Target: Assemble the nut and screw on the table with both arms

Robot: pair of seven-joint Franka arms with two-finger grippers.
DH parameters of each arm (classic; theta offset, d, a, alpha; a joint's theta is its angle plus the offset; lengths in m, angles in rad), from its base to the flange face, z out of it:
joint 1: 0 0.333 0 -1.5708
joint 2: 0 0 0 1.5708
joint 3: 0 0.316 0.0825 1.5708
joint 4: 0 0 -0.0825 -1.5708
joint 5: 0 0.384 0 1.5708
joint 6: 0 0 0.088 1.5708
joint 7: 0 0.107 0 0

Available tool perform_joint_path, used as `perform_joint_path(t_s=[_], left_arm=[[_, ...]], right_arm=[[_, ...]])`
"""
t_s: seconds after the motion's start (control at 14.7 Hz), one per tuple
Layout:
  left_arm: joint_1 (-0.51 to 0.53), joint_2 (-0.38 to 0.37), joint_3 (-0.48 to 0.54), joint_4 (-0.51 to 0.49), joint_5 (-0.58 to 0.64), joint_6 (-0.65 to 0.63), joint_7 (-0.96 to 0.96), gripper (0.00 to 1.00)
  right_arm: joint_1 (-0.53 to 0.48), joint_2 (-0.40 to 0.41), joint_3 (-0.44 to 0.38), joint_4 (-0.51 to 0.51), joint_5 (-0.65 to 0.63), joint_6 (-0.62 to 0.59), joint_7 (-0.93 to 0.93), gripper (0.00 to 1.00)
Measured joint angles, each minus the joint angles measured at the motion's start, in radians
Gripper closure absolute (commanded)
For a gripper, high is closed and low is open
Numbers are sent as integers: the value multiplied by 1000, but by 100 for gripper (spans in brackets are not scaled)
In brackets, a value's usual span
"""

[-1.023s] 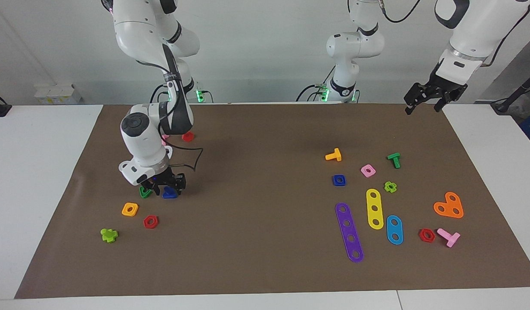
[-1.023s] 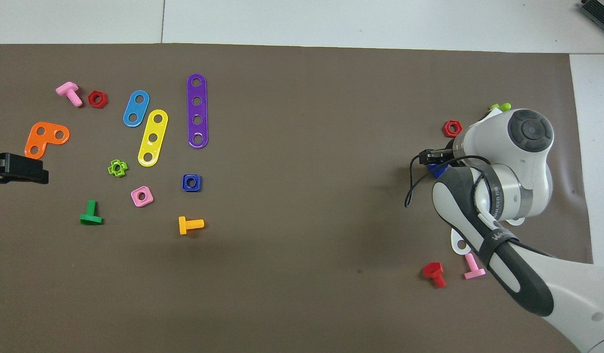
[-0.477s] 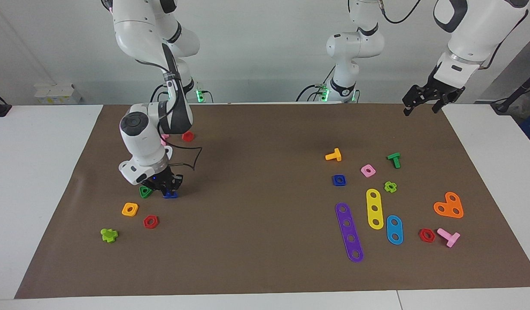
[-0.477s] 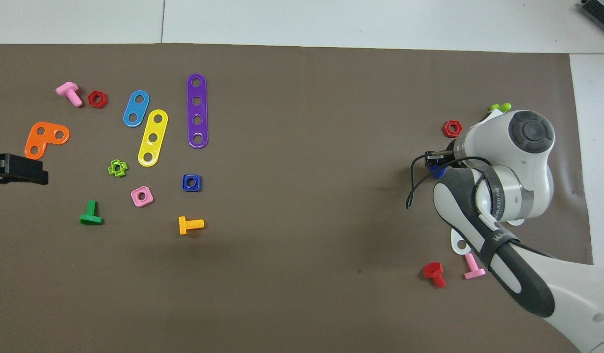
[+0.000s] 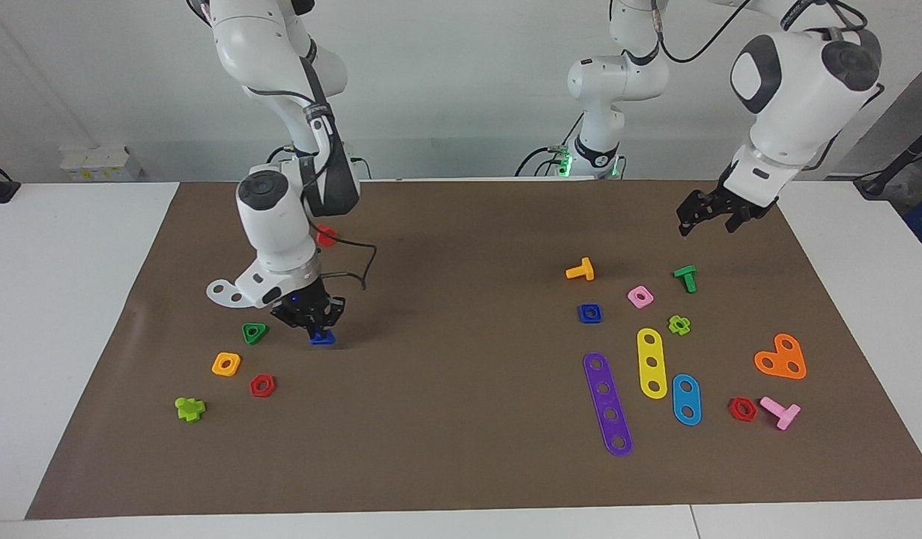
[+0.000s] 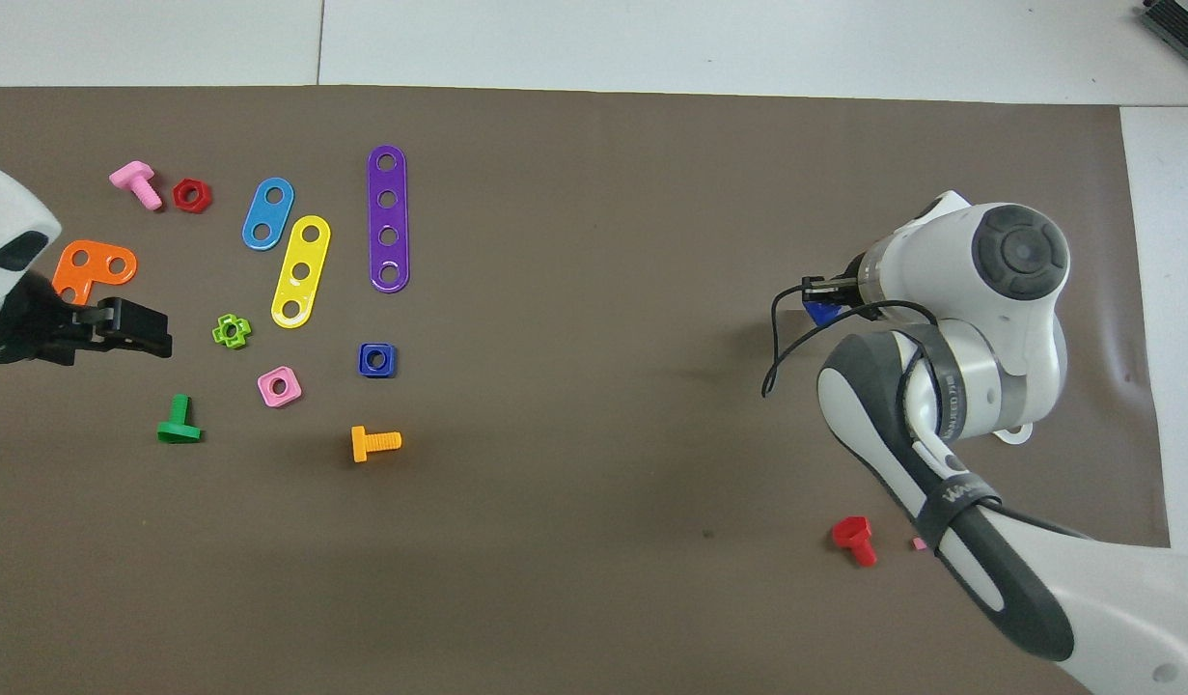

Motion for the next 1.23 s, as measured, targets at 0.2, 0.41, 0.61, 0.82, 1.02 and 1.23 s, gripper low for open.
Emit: perform_joint_path(t_s=[0.2, 0.41, 0.61, 0.82, 1.02, 1.23], left_arm=[[-59, 74, -3, -35, 0, 156, -63, 5], [-116, 95, -5, -90, 0, 284, -148, 5], [-149, 98, -5, -100, 0, 319, -191, 8], [-162, 127, -5, -110, 0, 351, -199, 10], [-193, 195, -5, -130, 0, 428, -209, 12], [-219, 241, -5, -157, 0, 494, -220, 16]], right_arm=[[107, 0, 3, 9, 0, 0, 187, 100], [190, 1, 4, 26, 0, 0, 332, 100], [260, 16, 4, 31, 0, 0, 433, 100], [323, 48, 4, 50, 0, 0, 537, 100], [376, 75, 4, 83, 0, -3, 613, 100], [440, 119, 4, 104, -16, -4, 689, 100]])
